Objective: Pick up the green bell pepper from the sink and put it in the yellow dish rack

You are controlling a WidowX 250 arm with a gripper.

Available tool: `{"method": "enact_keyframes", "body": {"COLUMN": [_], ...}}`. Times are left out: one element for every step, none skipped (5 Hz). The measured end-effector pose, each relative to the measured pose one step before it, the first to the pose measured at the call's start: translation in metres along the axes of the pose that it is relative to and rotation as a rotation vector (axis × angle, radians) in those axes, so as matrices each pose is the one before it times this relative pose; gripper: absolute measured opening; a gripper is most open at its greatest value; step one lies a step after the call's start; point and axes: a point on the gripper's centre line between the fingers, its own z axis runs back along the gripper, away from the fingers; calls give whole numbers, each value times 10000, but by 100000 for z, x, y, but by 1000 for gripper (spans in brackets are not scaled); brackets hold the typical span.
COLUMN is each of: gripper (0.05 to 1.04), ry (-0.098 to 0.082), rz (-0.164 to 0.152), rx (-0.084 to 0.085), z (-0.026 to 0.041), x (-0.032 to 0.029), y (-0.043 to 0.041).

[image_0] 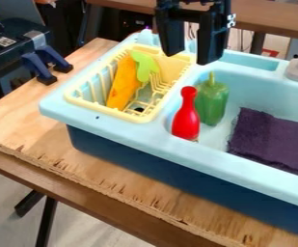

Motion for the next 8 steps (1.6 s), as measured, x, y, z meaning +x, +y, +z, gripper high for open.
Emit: {"method": "enact_keyframes", "body": {"gripper": [1006,1006,1006,1006,1006,1006,1006,1006], "ry": [388,-730,-563,-222,-73,-18,157,192], "rz": [46,-1,-18,-366,-598,-88,12,49], "rx": [-69,100,33,723,583,-66,-244,-150], "z": [-1185,-204,-488,-965,-1270,-1224,-858,-215], "x": [-38,1278,1412,1702,1876,1082,565,-133], "y": [206,486,622,324,207,318,-139,132]}}
